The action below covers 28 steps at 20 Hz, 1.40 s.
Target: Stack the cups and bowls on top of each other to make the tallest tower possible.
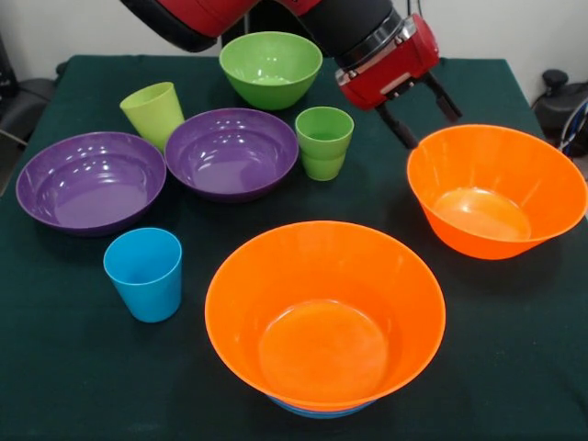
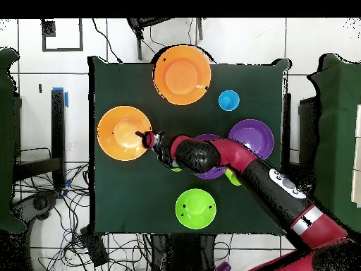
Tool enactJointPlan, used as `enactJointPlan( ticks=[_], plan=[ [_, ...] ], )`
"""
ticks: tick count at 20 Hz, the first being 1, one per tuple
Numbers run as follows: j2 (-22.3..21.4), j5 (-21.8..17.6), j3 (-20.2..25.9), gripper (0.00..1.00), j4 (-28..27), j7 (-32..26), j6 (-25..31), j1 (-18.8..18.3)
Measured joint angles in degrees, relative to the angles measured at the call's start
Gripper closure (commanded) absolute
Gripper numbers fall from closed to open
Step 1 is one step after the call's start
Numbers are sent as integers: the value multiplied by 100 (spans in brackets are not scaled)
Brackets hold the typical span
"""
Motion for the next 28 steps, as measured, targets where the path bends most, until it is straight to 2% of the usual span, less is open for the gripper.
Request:
enactJointPlan(
  ticks=[12,28],
  plan=[
    [62,416,163,0,-615,0,185,-10],
    [99,336,-29,0,-1021,0,198,87]
  ],
)
